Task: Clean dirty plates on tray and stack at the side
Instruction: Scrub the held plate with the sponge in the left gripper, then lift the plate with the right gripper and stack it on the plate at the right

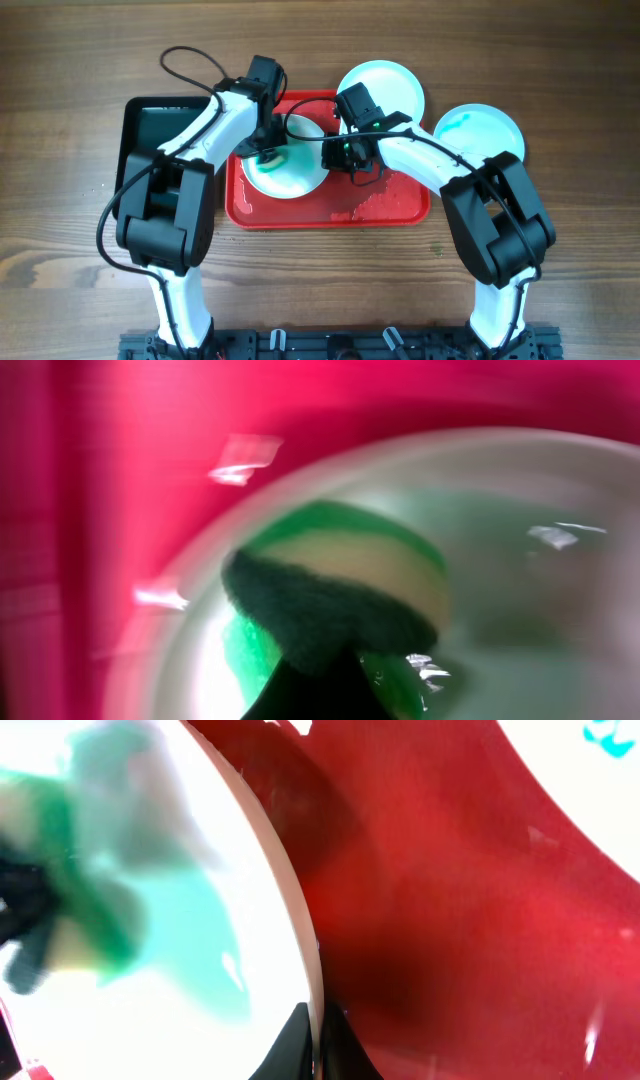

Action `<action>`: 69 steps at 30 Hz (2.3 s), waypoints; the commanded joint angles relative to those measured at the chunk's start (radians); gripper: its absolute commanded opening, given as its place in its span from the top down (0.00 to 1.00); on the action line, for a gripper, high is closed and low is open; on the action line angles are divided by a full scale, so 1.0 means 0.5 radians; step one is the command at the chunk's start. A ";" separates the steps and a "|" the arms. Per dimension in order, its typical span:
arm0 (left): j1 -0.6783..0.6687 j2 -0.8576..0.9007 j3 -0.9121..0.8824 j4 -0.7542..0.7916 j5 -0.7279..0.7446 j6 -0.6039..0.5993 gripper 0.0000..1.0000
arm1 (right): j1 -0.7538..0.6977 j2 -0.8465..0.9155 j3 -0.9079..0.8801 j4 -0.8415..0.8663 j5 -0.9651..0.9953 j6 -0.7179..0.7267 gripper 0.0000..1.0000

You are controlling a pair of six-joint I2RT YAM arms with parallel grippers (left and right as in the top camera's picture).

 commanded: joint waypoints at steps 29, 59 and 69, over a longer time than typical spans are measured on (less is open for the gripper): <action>0.407 -0.038 0.739 -0.333 0.662 0.348 0.96 | -0.019 -0.266 0.030 -0.275 0.181 -0.125 0.96; 0.169 -0.037 0.718 -0.483 0.615 0.348 0.96 | 0.835 -0.817 0.027 -0.916 2.862 -0.157 0.96; 0.169 -0.037 0.718 -0.484 0.616 0.347 0.96 | 0.006 -0.849 0.012 -0.752 0.800 -0.050 0.96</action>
